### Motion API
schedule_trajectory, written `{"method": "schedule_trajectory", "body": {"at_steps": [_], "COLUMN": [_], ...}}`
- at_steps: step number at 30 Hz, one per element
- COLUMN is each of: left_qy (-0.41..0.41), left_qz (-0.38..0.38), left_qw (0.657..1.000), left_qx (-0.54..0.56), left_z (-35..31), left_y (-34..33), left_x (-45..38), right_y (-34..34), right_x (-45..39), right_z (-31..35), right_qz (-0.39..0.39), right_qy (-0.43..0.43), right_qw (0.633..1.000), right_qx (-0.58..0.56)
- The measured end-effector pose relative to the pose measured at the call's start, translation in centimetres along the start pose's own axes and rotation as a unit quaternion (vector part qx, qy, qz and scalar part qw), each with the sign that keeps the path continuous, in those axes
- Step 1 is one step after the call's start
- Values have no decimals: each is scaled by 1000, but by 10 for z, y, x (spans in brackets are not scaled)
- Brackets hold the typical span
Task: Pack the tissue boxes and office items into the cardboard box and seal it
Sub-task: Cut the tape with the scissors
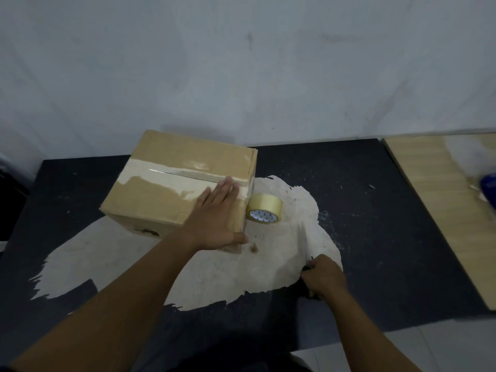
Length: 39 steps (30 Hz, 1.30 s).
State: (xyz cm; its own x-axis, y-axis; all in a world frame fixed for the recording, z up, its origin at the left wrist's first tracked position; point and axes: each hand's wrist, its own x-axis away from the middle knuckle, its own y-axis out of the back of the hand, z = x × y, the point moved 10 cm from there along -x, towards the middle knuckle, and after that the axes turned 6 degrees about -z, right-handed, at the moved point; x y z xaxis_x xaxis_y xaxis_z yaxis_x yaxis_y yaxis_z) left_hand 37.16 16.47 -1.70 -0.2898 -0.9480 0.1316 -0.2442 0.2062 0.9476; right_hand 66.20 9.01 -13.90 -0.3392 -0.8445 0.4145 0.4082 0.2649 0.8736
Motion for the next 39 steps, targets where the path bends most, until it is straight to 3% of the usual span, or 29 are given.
{"method": "schedule_trajectory", "body": {"at_steps": [3, 5, 8, 12, 15, 23, 30, 39], "left_qy": [-10, -12, -12, -9, -5, 26, 20, 14], "left_qz": [8, 12, 16, 21, 25, 41, 41, 43], "left_qw": [1000, 999, 998, 994, 991, 972, 973, 977], "left_qx": [19, 35, 66, 105, 131, 231, 226, 208], "left_z": [2, 2, 2, 4, 6, 9, 8, 5], "left_y": [3, 3, 5, 7, 7, 11, 9, 9], "left_x": [1, 2, 2, 3, 4, 7, 6, 7], "right_y": [-1, -9, -13, -18, -19, -20, -29, -40], "right_x": [20, 39, 70, 104, 115, 92, 75, 61], "right_z": [11, 24, 47, 80, 117, 166, 163, 158], "right_qz": [46, 122, 204, 304, 353, 297, 233, 208], "right_qy": [3, -21, -25, -1, 32, 7, -28, -36], "right_qw": [990, 947, 870, 792, 754, 750, 765, 794], "right_qx": [-133, -295, -448, -529, -553, -591, -600, -571]}}
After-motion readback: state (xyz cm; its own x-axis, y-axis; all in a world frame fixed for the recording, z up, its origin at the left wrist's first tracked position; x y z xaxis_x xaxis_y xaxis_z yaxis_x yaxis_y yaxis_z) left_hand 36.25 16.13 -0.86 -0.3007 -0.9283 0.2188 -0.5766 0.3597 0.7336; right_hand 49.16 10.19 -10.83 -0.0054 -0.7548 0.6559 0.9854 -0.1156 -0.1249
